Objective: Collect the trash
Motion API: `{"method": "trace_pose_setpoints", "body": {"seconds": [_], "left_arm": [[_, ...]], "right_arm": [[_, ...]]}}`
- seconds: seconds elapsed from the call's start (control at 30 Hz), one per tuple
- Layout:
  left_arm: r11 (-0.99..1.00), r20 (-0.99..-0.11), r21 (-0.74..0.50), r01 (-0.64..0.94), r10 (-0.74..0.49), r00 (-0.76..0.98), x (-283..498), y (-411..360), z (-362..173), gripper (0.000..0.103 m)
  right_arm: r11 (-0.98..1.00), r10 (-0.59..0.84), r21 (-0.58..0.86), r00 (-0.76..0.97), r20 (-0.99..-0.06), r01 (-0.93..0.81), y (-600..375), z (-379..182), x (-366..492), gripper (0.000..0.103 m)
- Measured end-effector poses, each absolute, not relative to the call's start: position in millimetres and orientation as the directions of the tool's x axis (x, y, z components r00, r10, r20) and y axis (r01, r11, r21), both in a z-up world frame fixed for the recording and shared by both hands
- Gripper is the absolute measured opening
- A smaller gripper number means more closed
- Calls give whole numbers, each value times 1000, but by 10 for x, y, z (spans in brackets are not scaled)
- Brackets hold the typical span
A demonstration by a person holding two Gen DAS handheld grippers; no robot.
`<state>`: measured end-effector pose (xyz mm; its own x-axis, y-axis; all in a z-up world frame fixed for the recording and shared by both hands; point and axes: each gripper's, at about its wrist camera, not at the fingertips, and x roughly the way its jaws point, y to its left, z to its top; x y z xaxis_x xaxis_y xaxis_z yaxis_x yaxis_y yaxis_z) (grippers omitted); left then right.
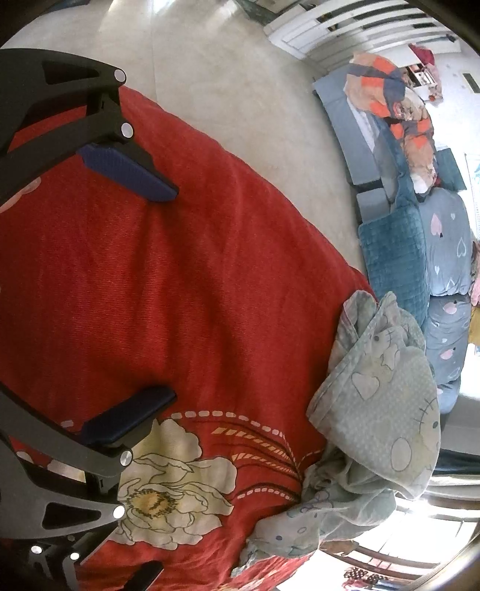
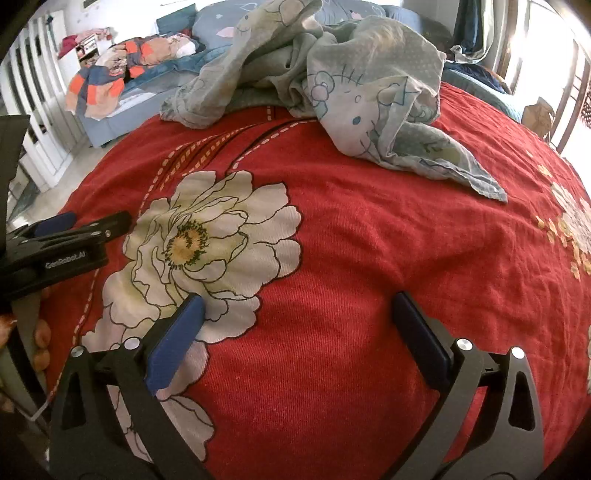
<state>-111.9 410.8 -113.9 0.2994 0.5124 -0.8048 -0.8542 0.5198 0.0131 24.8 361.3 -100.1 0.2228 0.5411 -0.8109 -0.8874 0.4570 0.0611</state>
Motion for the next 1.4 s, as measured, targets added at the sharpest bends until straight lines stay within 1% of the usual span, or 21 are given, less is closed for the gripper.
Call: {"method": "trace_pose_setpoints", "body": {"seconds": [0.97,1.4], "left_arm": [[520,-802,-23,-854,500,327,-1189,4222,-1187,98],[520,-803,-20,-854,501,324,-1189,4222,-1195,98]], "right_arm": [[458,543,62,224,-810,-887,3639,-1003,234,94],[458,543,61,224,-809,-887,3628,-1002,243,94]]}}
